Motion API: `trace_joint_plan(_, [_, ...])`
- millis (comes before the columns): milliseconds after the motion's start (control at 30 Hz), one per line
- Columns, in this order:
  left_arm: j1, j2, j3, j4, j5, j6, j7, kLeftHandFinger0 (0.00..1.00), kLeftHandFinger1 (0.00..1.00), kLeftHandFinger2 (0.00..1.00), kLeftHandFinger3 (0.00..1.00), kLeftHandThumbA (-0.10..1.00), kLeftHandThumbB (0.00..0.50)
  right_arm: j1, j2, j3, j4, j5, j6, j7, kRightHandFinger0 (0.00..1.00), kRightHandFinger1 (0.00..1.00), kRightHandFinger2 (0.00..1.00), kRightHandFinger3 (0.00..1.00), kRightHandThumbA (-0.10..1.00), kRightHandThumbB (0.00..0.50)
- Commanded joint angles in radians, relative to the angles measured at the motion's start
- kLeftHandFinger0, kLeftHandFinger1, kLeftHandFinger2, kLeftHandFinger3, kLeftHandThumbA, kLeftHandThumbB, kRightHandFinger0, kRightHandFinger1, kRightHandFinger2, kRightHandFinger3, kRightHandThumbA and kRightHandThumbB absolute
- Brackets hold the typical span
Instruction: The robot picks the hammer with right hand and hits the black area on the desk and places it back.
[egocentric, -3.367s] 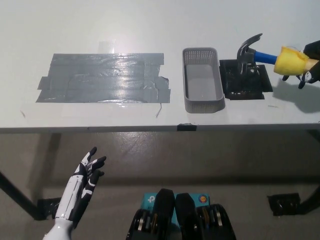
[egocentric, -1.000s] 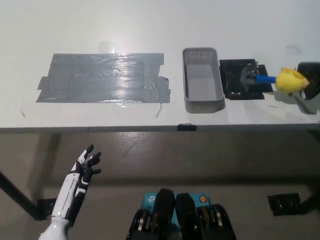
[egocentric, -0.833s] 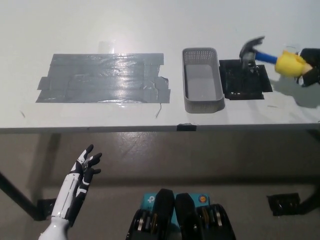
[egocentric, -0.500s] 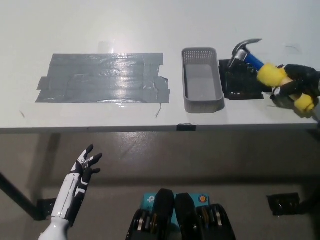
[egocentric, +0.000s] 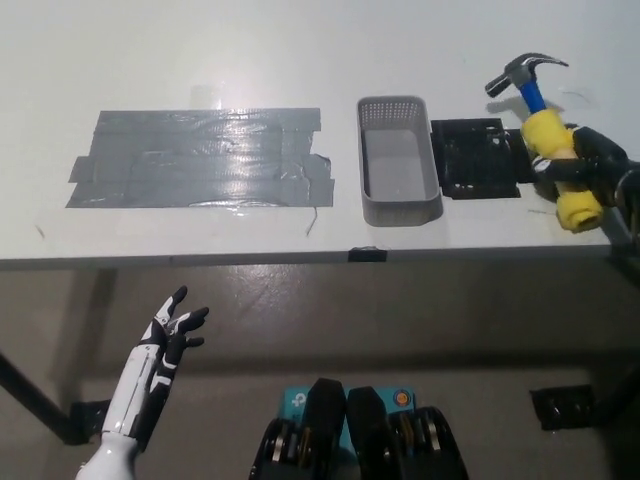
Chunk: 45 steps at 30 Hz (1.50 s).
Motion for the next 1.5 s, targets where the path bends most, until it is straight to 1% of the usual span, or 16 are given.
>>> trace_joint_plan(0, [-0.014,0.021,0.0,-0.027,0.008,-0.038,-0.011,0.8,0.87,0.83,1.0,1.0,0.0,-0.009,0.012,0.015,-0.001,0.035,-0.154,-0.098,1.0,1.0,1.0,1.0,0.57,0.318])
trace_joint_plan(67, [-0.013,0.021,0.0,-0.029,0.003,-0.035,-0.014,0.8,0.87,0.83,0.99,1.0,0.0,-0.003,0.007,0.081,-0.029,-0.031,-0.17,-0.145,1.0,1.0,1.0,1.0,0.69,0.364])
trace_joint_plan(100, [-0.015,0.019,-0.001,-0.028,0.003,-0.036,-0.013,0.79,0.87,0.82,0.98,0.99,0.0,-0.002,0.005,0.106,-0.039,-0.047,-0.177,-0.168,1.0,1.0,1.0,1.0,0.75,0.364])
trace_joint_plan(267, [-0.015,0.022,-0.004,-0.026,0.01,-0.039,-0.013,0.81,0.87,0.81,0.95,1.0,0.0,0.025,0.007,0.191,-0.121,-0.093,-0.254,-0.316,1.0,1.0,1.0,1.0,0.82,0.309])
trace_joint_plan(433, [-0.015,0.025,-0.006,-0.028,0.025,-0.035,-0.01,0.83,0.9,0.83,0.94,1.0,0.0,0.039,-0.005,0.25,-0.184,-0.176,-0.298,-0.505,1.0,1.0,1.0,1.0,0.99,0.33])
trace_joint_plan(600, [-0.024,0.025,-0.002,-0.023,0.021,-0.044,-0.008,0.83,0.89,0.83,0.94,1.0,0.0,0.021,-0.031,0.233,-0.256,-0.199,-0.307,-0.639,1.0,1.0,1.0,1.0,1.0,0.319])
trace_joint_plan(633, [-0.025,0.025,-0.001,-0.021,0.022,-0.045,-0.006,0.83,0.89,0.83,0.94,1.0,0.0,0.014,-0.039,0.222,-0.273,-0.203,-0.309,-0.67,1.0,1.0,1.0,1.0,1.0,0.331])
trace_joint_plan(667, [-0.026,0.024,0.0,-0.022,0.021,-0.047,-0.005,0.83,0.89,0.83,0.94,1.0,0.0,0.004,-0.043,0.204,-0.288,-0.196,-0.307,-0.692,1.0,1.0,1.0,1.0,1.0,0.381])
trace_joint_plan(800, [-0.028,0.023,0.004,-0.016,0.011,-0.055,-0.004,0.82,0.89,0.87,0.96,0.99,0.0,-0.01,-0.063,0.16,-0.365,-0.195,-0.313,-0.761,1.0,1.0,1.0,1.0,1.0,0.319])
trace_joint_plan(1033, [-0.035,0.022,0.005,-0.013,0.014,-0.049,-0.002,0.84,0.92,0.9,1.0,1.0,0.0,0.009,-0.116,0.073,-0.602,-0.192,-0.277,-0.772,1.0,1.0,1.0,1.0,1.0,0.331])
trace_joint_plan(1100, [-0.042,0.021,0.004,-0.009,0.017,-0.049,-0.001,0.84,0.92,0.92,1.0,1.0,0.0,0.059,-0.105,0.043,-0.789,-0.176,-0.234,-0.707,1.0,1.0,1.0,1.0,1.0,0.322])
trace_joint_plan(1167, [-0.056,0.018,0.005,-0.003,0.014,-0.049,0.0,0.85,0.93,0.93,1.0,1.0,0.0,0.093,-0.095,0.035,-0.917,-0.172,-0.225,-0.665,1.0,1.0,1.0,1.0,1.0,0.343])
trace_joint_plan(1200, [-0.061,0.013,0.006,-0.002,0.009,-0.047,0.002,0.86,0.93,0.94,1.0,1.0,0.0,0.13,-0.087,0.043,-1.037,-0.177,-0.209,-0.624,1.0,1.0,1.0,1.0,1.0,0.369])
trace_joint_plan(1300, [-0.07,0.007,0.009,-0.003,0.003,-0.038,0.004,0.9,0.97,0.98,1.0,1.0,0.029,0.228,-0.046,0.065,-1.291,-0.144,-0.205,-0.548,1.0,1.0,1.0,1.0,1.0,0.352])
trace_joint_plan(1400, [-0.091,0.007,0.008,-0.002,0.005,-0.03,0.003,1.0,1.0,1.0,1.0,1.0,0.06,0.356,0.013,0.111,-1.529,-0.158,-0.195,-0.513,1.0,1.0,1.0,1.0,1.0,0.367])
trace_joint_plan(1467, [-0.11,0.006,0.003,0.01,0.019,-0.036,0.007,1.0,1.0,1.0,1.0,1.0,0.084,0.463,0.059,0.154,-1.641,-0.19,-0.221,-0.508,1.0,1.0,1.0,1.0,1.0,0.335])
